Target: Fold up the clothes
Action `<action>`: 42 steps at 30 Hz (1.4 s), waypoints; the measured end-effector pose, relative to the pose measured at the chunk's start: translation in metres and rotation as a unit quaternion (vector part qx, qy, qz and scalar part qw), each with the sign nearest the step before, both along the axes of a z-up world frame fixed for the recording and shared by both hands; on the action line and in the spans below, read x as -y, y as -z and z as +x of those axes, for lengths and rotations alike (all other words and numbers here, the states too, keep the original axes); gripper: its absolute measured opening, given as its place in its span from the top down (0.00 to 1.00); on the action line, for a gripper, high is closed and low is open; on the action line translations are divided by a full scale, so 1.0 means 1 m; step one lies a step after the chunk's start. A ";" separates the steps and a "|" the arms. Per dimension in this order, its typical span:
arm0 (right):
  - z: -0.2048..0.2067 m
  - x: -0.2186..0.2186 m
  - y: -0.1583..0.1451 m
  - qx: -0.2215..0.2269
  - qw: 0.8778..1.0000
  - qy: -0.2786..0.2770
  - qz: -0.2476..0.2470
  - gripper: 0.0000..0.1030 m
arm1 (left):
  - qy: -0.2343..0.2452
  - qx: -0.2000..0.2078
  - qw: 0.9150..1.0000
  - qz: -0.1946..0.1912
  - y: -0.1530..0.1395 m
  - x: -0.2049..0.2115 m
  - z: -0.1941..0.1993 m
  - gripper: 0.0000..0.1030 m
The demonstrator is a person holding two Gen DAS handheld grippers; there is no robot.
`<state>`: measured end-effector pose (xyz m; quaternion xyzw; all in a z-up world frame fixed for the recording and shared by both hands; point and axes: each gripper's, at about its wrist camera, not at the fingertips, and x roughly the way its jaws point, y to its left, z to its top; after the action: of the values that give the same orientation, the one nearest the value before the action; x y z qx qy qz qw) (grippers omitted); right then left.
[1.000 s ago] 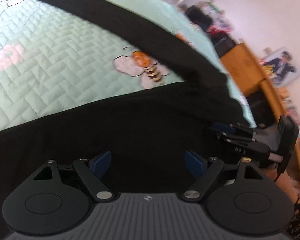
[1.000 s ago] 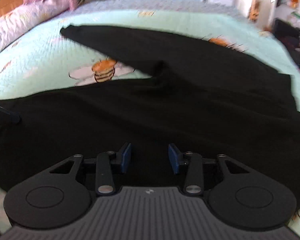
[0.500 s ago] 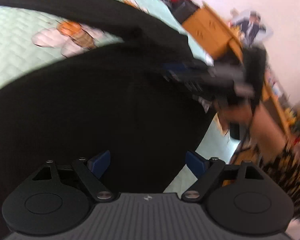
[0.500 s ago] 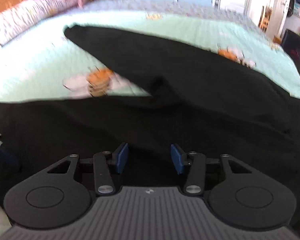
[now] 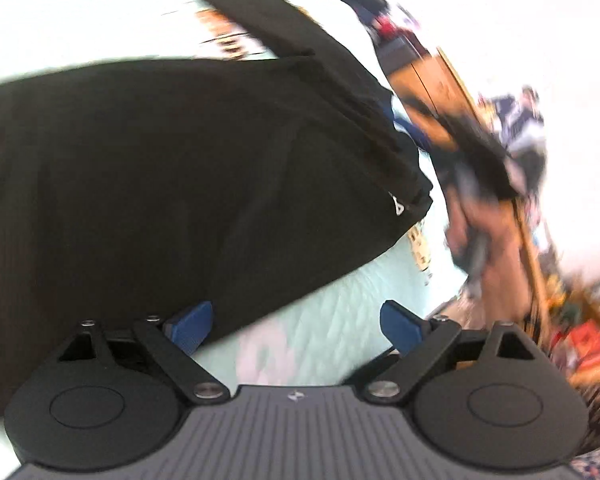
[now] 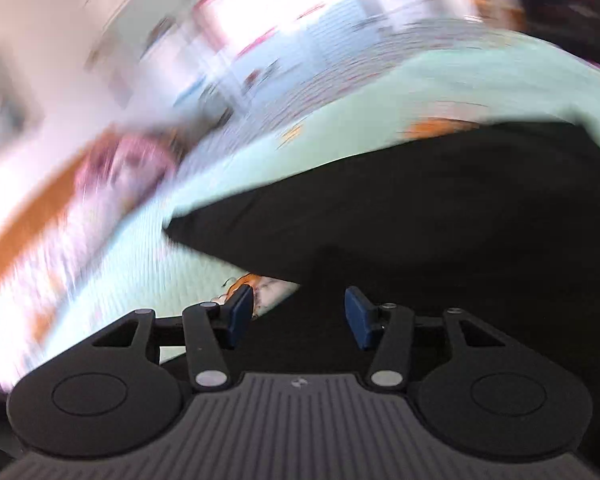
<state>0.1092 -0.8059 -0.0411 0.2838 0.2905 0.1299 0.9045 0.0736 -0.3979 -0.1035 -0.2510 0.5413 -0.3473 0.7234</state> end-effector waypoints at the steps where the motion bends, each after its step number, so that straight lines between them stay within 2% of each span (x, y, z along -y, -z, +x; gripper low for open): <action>1: -0.025 0.017 0.004 -0.004 0.999 0.030 0.023 0.49 | -0.014 -0.012 1.000 -0.007 0.001 -0.007 -0.008 0.09; 4: -0.091 0.060 0.022 -0.022 0.991 0.098 0.091 0.48 | -0.046 -0.020 0.999 -0.019 -0.003 -0.011 -0.031 0.09; 6: -0.115 0.066 0.040 -0.038 0.985 0.112 0.129 0.47 | -0.085 -0.025 0.996 -0.011 0.002 -0.011 -0.039 0.09; 10: -0.131 0.054 0.080 -0.071 0.970 0.085 0.215 0.46 | -0.155 -0.060 0.985 -0.042 0.018 -0.022 -0.042 0.10; 13: -0.128 0.041 0.092 -0.080 0.972 0.090 0.200 0.46 | -0.206 -0.080 0.973 -0.070 0.024 -0.032 -0.042 0.10; 16: -0.123 0.041 0.092 -0.073 0.973 0.104 0.194 0.46 | -0.259 -0.119 0.952 -0.115 0.037 -0.045 -0.043 0.10; 18: -0.114 0.040 0.094 -0.069 0.973 0.106 0.192 0.46 | -0.279 -0.132 0.942 -0.132 0.039 -0.051 -0.043 0.10; 21: -0.103 0.042 0.095 -0.058 0.974 0.106 0.189 0.46 | -0.293 -0.134 0.937 -0.135 0.031 -0.056 -0.044 0.10; 24: -0.106 0.048 0.101 -0.043 0.970 0.117 0.210 0.47 | -0.307 -0.135 0.932 -0.139 0.027 -0.059 -0.044 0.11; 26: -0.108 0.050 0.105 -0.037 0.966 0.125 0.225 0.47 | -0.313 -0.121 0.933 -0.131 0.022 -0.059 -0.043 0.11; 29: -0.109 0.050 0.104 -0.035 0.966 0.123 0.224 0.47 | -0.316 -0.082 0.940 -0.103 0.012 -0.062 -0.040 0.12; 32: -0.110 0.052 0.103 -0.034 0.967 0.118 0.221 0.47 | -0.327 -0.066 0.939 -0.088 0.011 -0.066 -0.041 0.18; 34: -0.111 0.053 0.102 -0.032 0.967 0.119 0.223 0.47 | -0.333 -0.061 0.937 -0.084 0.014 -0.066 -0.042 0.26; 37: -0.110 0.051 0.101 -0.030 0.966 0.125 0.223 0.47 | -0.326 -0.042 0.943 -0.048 0.010 -0.062 -0.040 0.38; 39: -0.109 0.051 0.101 -0.029 0.966 0.130 0.222 0.48 | -0.325 -0.035 0.944 -0.041 0.010 -0.063 -0.037 0.42; 41: -0.109 0.051 0.101 -0.027 0.966 0.134 0.221 0.54 | -0.327 -0.031 0.944 -0.034 0.010 -0.065 -0.032 0.49; 42: -0.109 0.051 0.101 -0.028 0.965 0.136 0.221 0.60 | -0.327 -0.026 0.944 -0.024 0.009 -0.066 -0.030 0.59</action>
<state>-0.0001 -0.8566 -0.1423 0.5173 0.2381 0.0584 0.8199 0.0432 -0.3322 -0.1125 -0.4404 0.4398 -0.0973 0.7767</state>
